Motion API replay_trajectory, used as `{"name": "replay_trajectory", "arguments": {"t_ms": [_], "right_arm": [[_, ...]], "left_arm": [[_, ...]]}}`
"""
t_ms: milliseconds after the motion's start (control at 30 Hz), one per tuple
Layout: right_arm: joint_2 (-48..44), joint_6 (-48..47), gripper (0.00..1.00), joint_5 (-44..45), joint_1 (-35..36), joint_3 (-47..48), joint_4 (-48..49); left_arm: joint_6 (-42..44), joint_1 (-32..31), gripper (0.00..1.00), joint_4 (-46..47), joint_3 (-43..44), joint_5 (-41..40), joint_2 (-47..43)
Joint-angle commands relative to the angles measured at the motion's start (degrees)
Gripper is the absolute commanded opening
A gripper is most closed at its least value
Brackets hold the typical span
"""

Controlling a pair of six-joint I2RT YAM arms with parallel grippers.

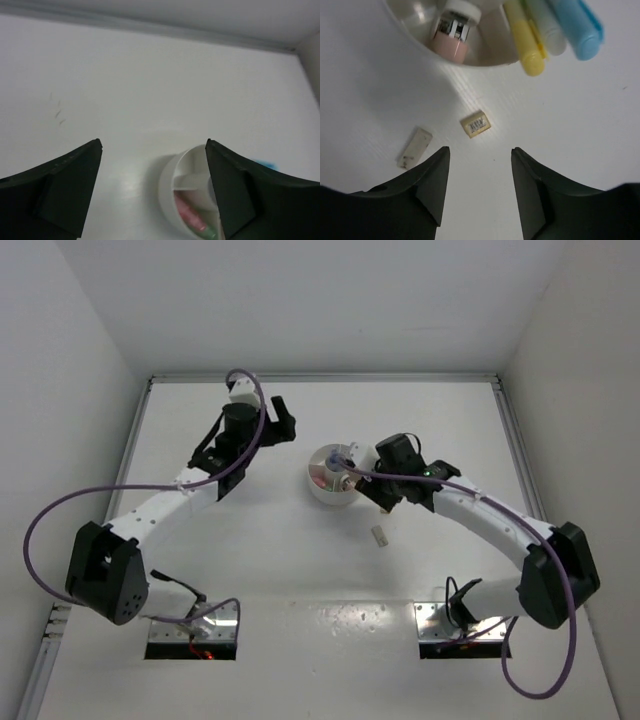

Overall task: Sort the stationery into containers
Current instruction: Pick up the stationery from the center of the board.

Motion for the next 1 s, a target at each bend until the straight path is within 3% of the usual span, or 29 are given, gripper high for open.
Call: {"name": "replay_trajectory", "arguments": {"t_ms": [0, 267, 367, 700, 967], "right_arm": [[1.09, -3.21, 0.55, 0.6, -0.49, -0.14, -4.74], [-4.17, -27.18, 0.63, -2.03, -2.77, -15.08, 7.55], [-2.52, -30.64, 0.63, -4.68, -3.3, -16.85, 9.41], [14.6, -26.44, 0.63, -8.89, -6.82, -1.39, 4.23], [20.08, -26.43, 0.63, -13.37, -8.58, 5.04, -2.89]], "left_arm": [[-4.84, 1.99, 0.93, -12.46, -0.67, -0.81, -4.65], [1.39, 7.62, 1.0, -17.24, -5.41, 3.07, -17.05], [2.54, 7.62, 1.0, -17.24, -6.91, 3.66, -18.39], [2.54, 7.62, 1.0, -17.24, -6.91, 6.49, -22.25], [2.54, 7.62, 1.0, -17.24, -7.44, 7.02, -23.31]]}}
